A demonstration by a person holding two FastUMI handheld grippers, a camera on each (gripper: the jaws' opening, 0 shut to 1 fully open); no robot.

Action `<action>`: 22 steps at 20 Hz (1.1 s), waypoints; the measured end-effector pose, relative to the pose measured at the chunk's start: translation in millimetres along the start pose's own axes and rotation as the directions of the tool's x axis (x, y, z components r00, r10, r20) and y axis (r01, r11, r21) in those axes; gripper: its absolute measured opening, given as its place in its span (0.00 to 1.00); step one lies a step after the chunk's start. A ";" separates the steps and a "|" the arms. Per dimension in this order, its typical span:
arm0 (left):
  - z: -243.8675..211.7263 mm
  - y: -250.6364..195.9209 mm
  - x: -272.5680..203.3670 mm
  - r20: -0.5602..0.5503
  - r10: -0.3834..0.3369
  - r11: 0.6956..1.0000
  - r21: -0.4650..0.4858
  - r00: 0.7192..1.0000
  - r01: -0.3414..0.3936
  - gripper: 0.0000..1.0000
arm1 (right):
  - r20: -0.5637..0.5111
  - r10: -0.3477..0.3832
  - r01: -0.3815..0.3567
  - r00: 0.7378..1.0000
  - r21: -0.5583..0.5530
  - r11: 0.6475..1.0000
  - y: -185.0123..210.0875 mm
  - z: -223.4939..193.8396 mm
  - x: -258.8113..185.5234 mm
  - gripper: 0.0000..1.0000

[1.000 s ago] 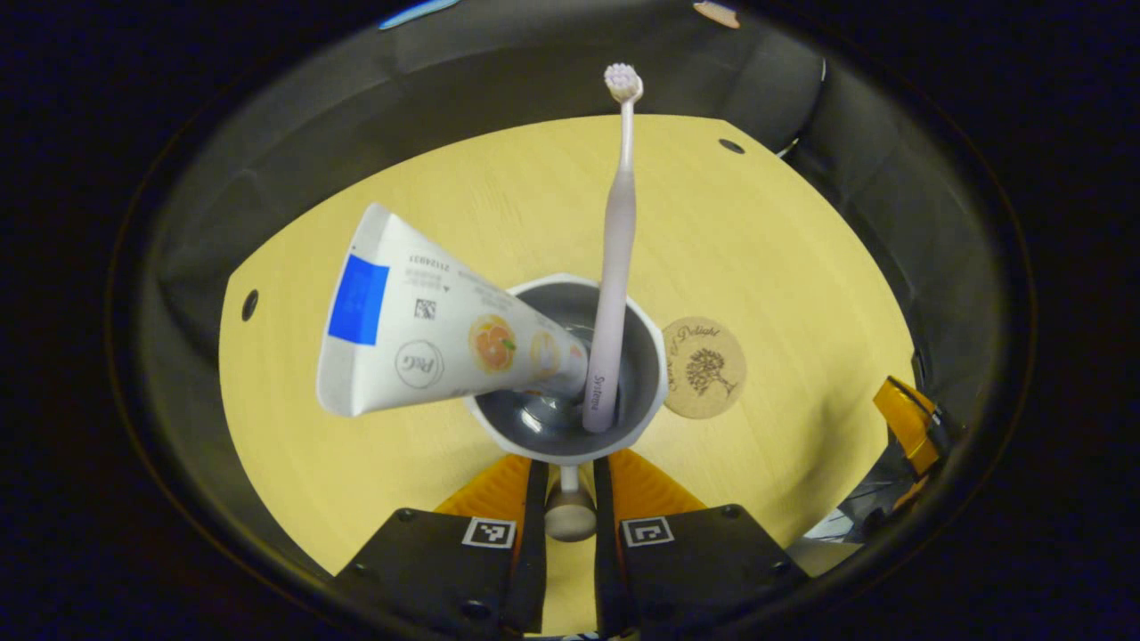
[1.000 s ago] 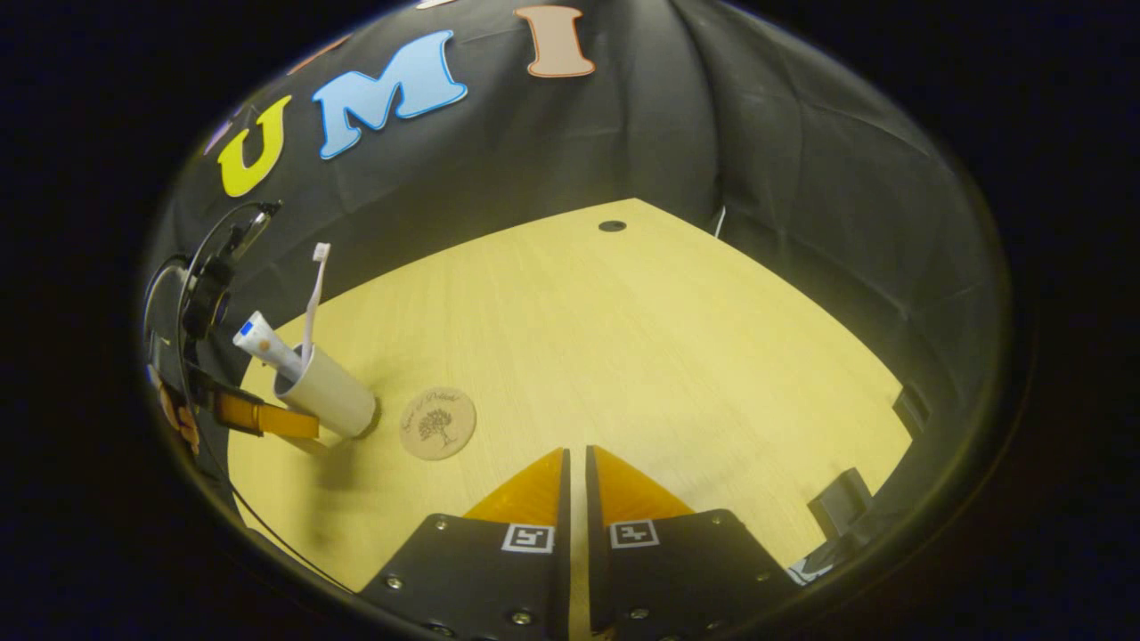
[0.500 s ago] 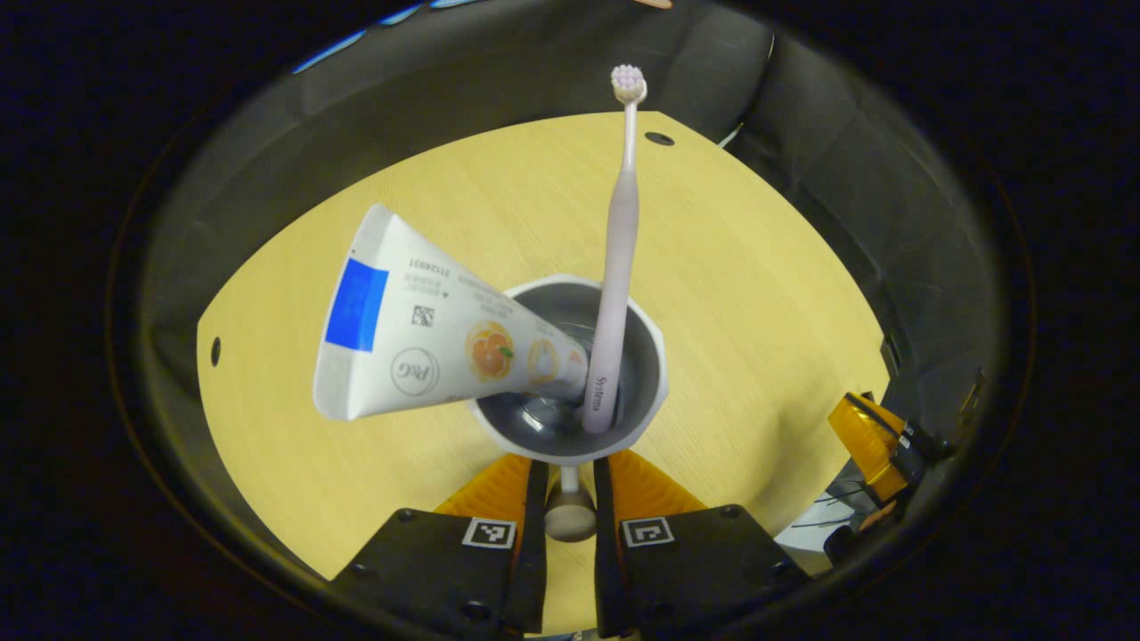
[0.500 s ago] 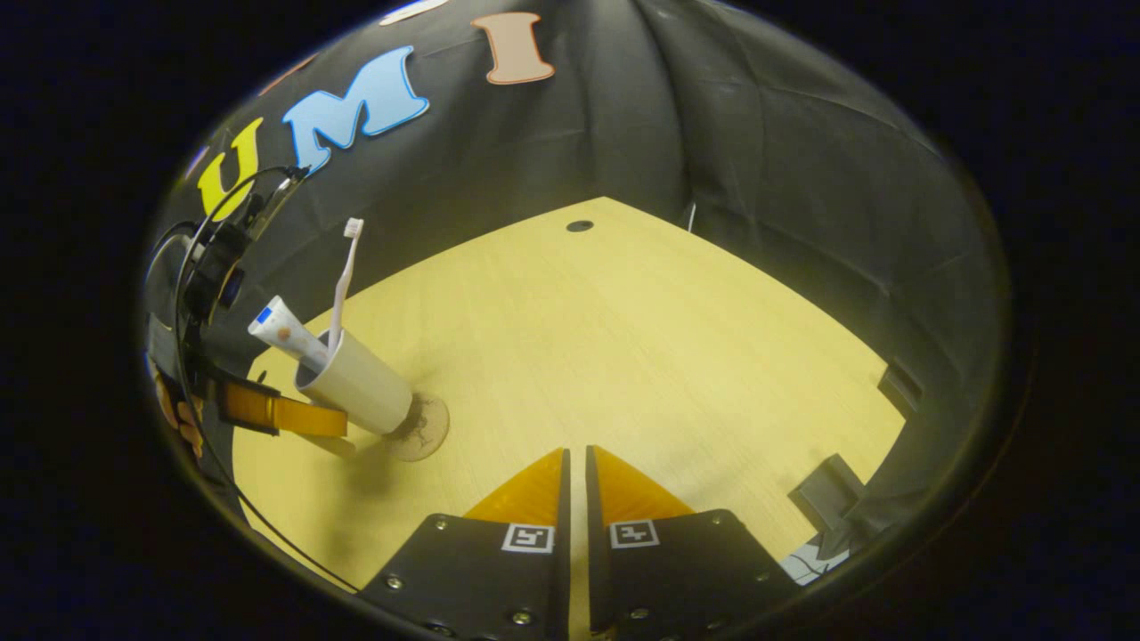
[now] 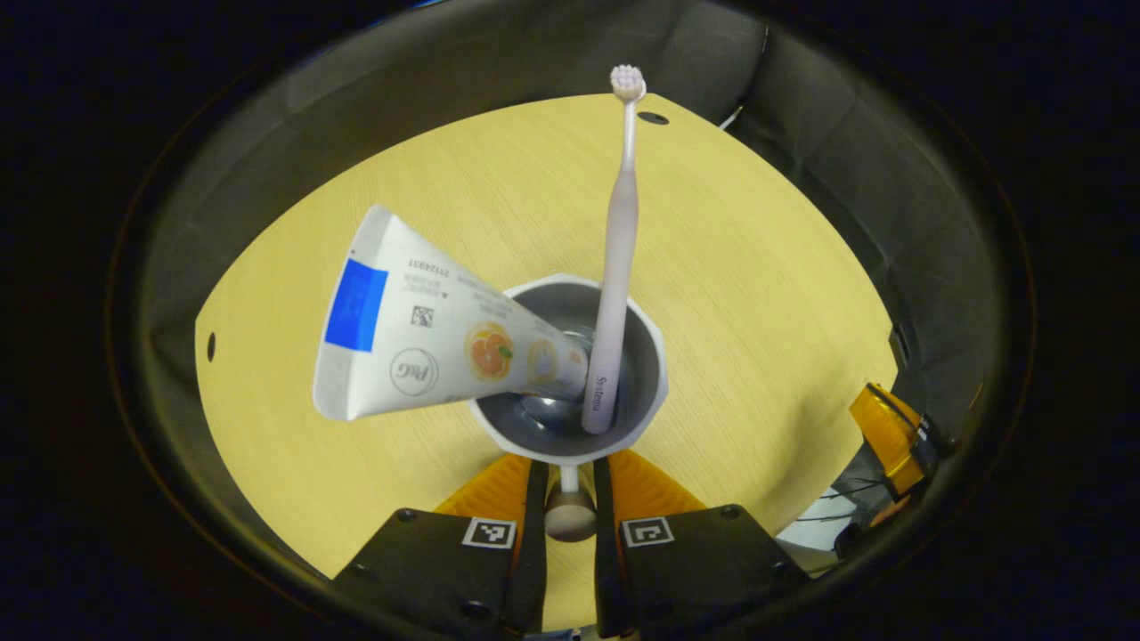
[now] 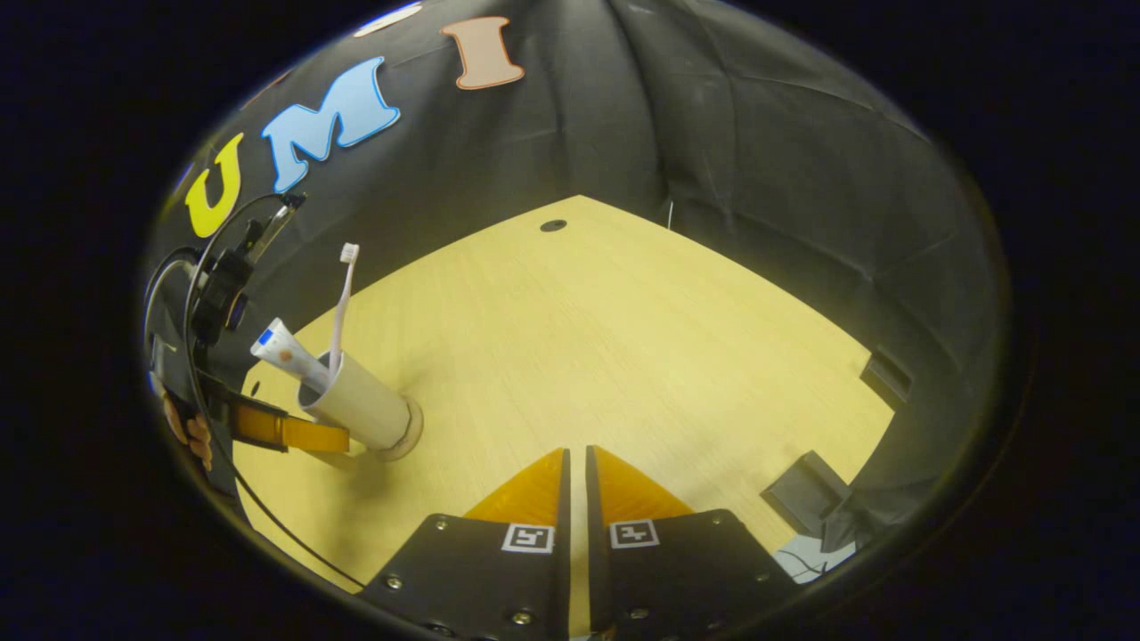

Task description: Put the toothbrush and toothpaste on the desktop into the cup, then pick up the cup and place it on the coaster on the desktop.

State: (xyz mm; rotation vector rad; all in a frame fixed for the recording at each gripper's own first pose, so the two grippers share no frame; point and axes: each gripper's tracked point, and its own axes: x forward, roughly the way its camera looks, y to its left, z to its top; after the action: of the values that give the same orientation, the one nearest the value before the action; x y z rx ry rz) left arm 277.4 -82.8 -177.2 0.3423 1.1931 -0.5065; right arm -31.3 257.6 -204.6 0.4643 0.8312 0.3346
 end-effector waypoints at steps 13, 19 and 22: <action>-38.9 12.3 -43.8 0.052 0.061 0.998 -0.024 0.997 -0.060 0.34 | 0.025 0.052 -0.049 0.998 -0.082 0.995 2.3 15.4 -0.1 0.09; -102.5 39.5 -153.4 0.202 0.099 0.977 -0.205 0.974 -0.057 0.46 | 0.103 0.181 -0.152 0.978 -0.243 0.958 44.7 61.2 -16.9 0.09; -111.2 62.9 -226.6 0.343 0.207 0.941 -0.326 0.916 -0.091 0.45 | 0.170 0.279 -0.215 0.945 -0.322 0.922 76.7 99.4 -36.8 0.09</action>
State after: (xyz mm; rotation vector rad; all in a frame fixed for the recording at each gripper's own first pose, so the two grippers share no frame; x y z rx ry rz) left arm 160.4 70.0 -2.2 0.0639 0.8467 -0.2306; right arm 13.9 279.9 -84.0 0.3131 0.4993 0.6267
